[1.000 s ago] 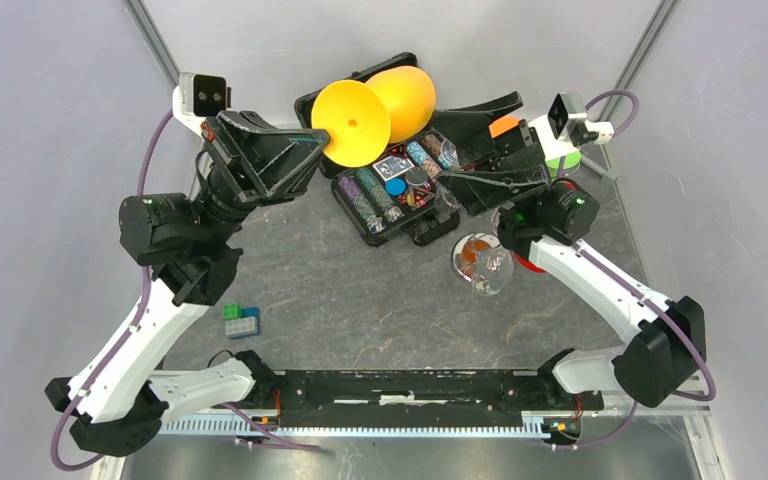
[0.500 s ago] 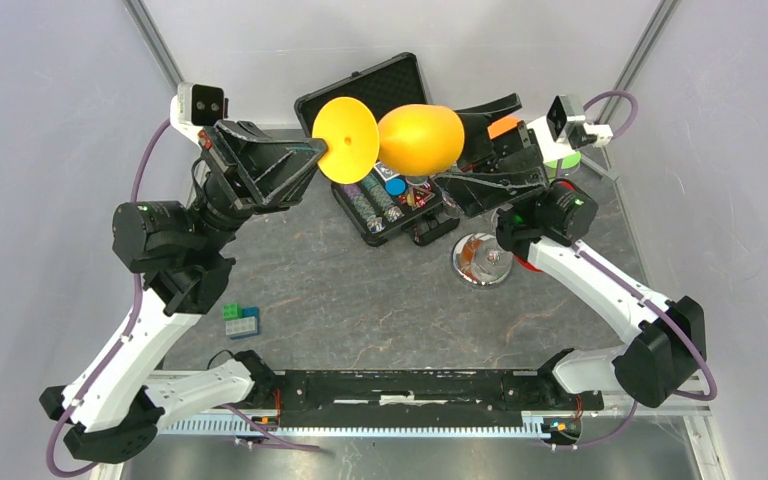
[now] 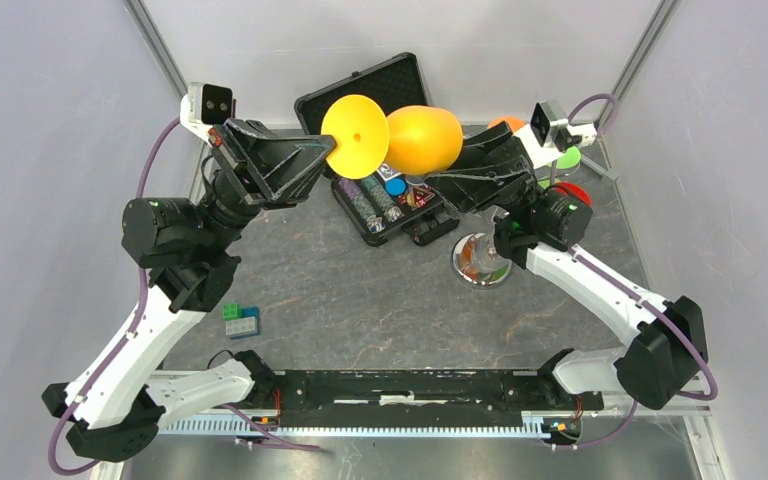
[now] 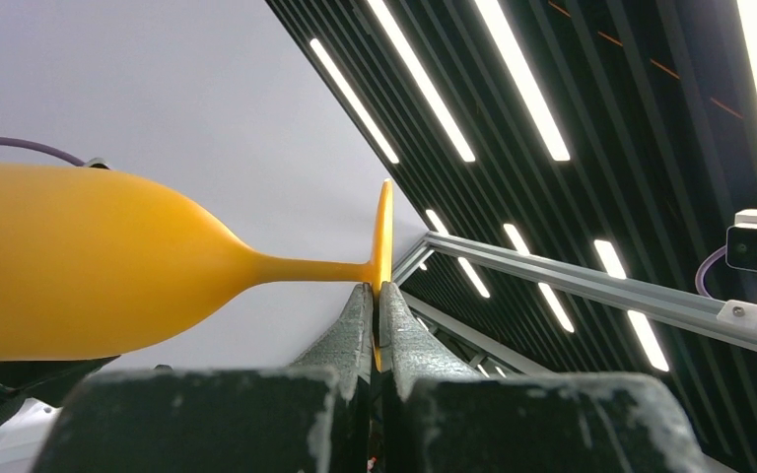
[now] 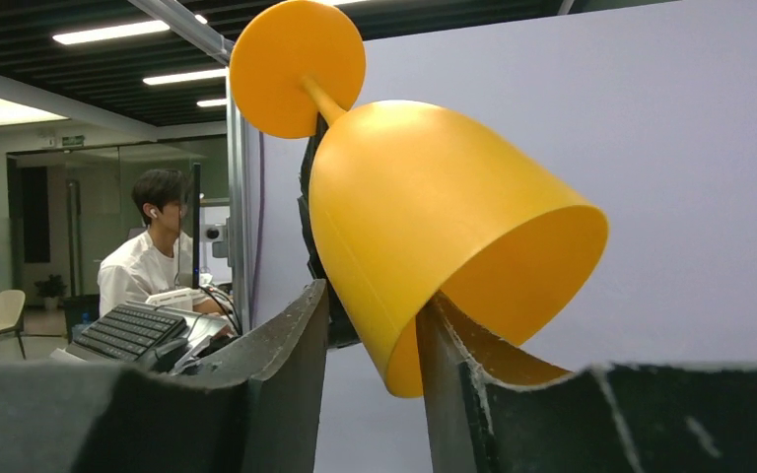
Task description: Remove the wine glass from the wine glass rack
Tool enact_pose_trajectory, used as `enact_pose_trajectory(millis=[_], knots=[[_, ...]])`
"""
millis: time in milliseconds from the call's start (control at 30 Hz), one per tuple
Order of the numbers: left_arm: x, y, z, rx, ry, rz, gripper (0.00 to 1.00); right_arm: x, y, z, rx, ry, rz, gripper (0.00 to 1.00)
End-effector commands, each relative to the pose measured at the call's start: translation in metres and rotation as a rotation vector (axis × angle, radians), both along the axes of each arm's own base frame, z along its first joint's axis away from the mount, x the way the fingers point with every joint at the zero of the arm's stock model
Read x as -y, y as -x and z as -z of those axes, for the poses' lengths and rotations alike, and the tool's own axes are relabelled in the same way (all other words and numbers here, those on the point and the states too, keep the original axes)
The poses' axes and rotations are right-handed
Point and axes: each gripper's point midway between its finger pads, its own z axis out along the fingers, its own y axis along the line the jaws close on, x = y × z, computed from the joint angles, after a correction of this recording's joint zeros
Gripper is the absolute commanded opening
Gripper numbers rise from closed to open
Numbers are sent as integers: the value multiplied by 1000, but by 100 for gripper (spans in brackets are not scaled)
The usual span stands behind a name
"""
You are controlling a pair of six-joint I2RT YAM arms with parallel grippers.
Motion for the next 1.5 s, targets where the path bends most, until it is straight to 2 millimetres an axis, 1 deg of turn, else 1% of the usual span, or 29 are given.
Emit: enact_pose_trajectory(millis=[0,67,233,300,367,400,433,500,533,567,600,633,700,800,867,933,967,1000,1033,1067,1133,1233,1267,1333,1400,1467], knots=[[-8,6,-7,38,29,-21,2,40,65,-22,264,-177,-40,40],[-9,7,-6,37,30,-21,2,42,67,-23,266,-185,-47,30],[-12,8,-5,39,36,-28,2,47,72,-28,264,-210,-51,2],[-14,6,-3,28,41,-50,2,49,72,-31,249,-221,-48,0],[-19,0,3,3,42,-97,2,46,68,-35,223,-210,-32,0],[-21,-6,9,-15,39,-133,3,43,67,-37,215,-202,-26,0],[-23,-11,15,-32,31,-165,9,39,63,-37,199,-186,-12,0],[-29,-21,29,-67,20,-236,34,29,53,-34,164,-146,18,0],[-33,-26,36,-83,13,-279,50,24,46,-31,142,-118,41,0],[-35,-34,48,-110,-6,-321,62,20,41,-29,123,-93,63,0],[-39,-39,58,-137,-21,-362,71,13,31,-23,87,-55,94,0],[-44,-46,68,-156,-35,-417,77,8,24,-20,61,-24,127,0],[-55,-57,94,-194,-85,-520,84,-8,-1,-6,-13,78,220,0],[-80,-79,138,-261,-199,-740,90,-29,-23,9,-58,230,352,0],[-103,-89,167,-312,-289,-892,92,-44,-34,22,-75,336,418,0],[-126,-95,188,-336,-386,-1032,93,-61,-43,39,-93,461,470,0],[-139,-97,198,-349,-451,-1112,93,-69,-48,46,-99,513,497,0],[-155,-97,206,-355,-513,-1193,93,-77,-51,57,-99,584,524,0],[-170,-96,212,-373,-568,-1266,93,-83,-52,66,-96,646,552,0],[-188,-95,220,-398,-628,-1347,94,-88,-57,77,-101,708,597,0],[-218,-88,227,-431,-727,-1478,94,-97,-60,103,-102,848,659,0],[-247,-80,237,-460,-847,-1614,94,-108,-63,136,-67,1017,735,0],[-251,-79,238,-461,-870,-1634,94,-113,-60,147,-51,1082,740,0],[-257,-76,240,-456,-911,-1658,94,-116,-60,169,-31,1204,761,0],[-258,-75,243,-450,-933,-1663,94,-113,-58,193,6,1328,754,0],[-256,-75,246,-435,-951,-1653,94,-104,-55,216,19,1431,743,0]])
